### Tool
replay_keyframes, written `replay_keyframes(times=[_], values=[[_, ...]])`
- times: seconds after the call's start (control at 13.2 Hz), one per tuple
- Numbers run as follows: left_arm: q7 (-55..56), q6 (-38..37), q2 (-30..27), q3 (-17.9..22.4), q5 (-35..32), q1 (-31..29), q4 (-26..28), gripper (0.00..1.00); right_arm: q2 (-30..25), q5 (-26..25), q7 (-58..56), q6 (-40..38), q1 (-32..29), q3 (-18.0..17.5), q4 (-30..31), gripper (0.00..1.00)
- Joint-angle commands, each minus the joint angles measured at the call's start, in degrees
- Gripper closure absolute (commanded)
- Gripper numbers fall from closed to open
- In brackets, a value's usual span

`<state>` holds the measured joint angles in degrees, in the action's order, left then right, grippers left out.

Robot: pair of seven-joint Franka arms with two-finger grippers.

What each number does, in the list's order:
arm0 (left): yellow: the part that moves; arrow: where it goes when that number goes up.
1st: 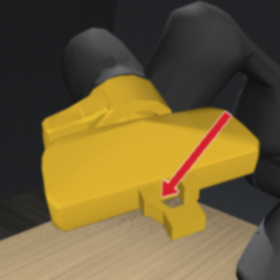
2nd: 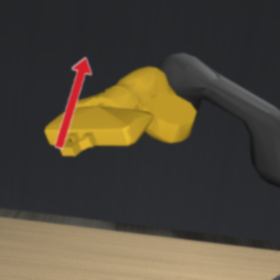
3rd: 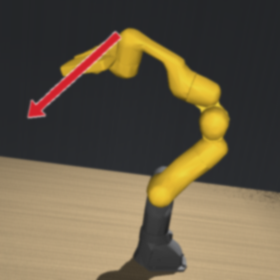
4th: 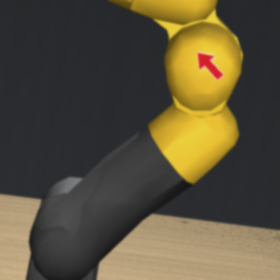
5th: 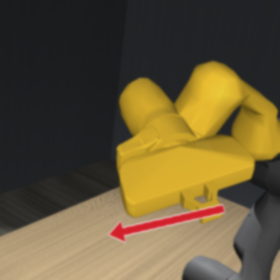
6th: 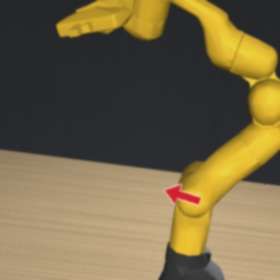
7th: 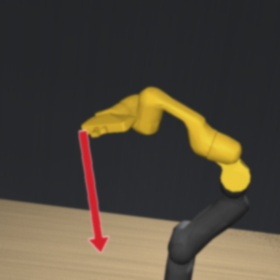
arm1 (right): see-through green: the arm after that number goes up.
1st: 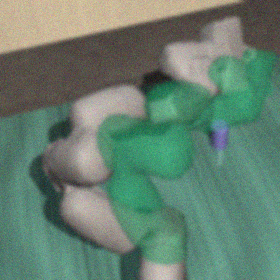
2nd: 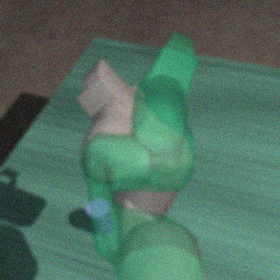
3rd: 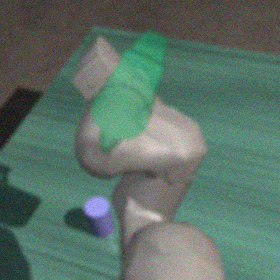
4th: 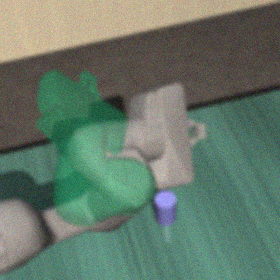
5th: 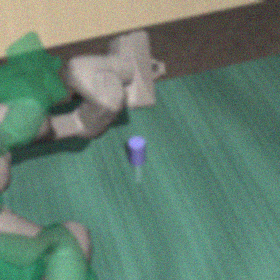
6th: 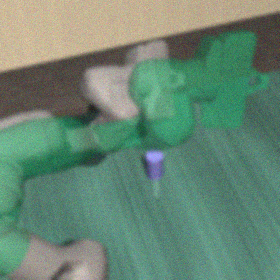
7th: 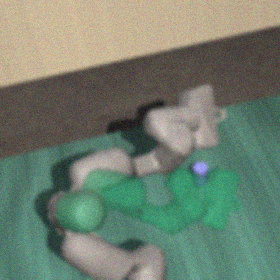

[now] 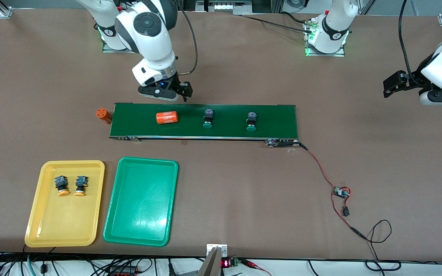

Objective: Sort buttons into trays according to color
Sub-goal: 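Grasp a green button on the belt with the right gripper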

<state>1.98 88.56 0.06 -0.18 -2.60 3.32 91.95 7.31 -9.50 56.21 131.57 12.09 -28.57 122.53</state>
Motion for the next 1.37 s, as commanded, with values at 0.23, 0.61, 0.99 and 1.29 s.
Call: replay_keyframes(times=[0.23, 0.61, 0.99, 1.29], values=[[-1.02, -2.16, 0.56, 0.27, -0.65, 0.20, -1.77, 0.00, 12.27, -6.92, 7.06, 0.70, 4.69, 0.88, -9.13, 0.00], [-1.02, -2.34, 0.47, 0.18, -0.65, 0.28, -1.77, 0.00, 17.55, -7.73, 8.92, 0.61, 8.83, 4.49, -13.27, 0.00], [-0.93, -2.34, 0.47, 0.18, -0.65, 0.28, -1.77, 0.00, 18.88, -7.82, 9.80, 0.79, 9.09, 5.01, -13.54, 0.00], [-1.19, -2.25, 0.56, 0.27, -0.65, -0.16, -1.77, 0.00, 21.07, -10.80, 9.71, 0.96, 9.88, 6.33, -13.46, 0.07]])
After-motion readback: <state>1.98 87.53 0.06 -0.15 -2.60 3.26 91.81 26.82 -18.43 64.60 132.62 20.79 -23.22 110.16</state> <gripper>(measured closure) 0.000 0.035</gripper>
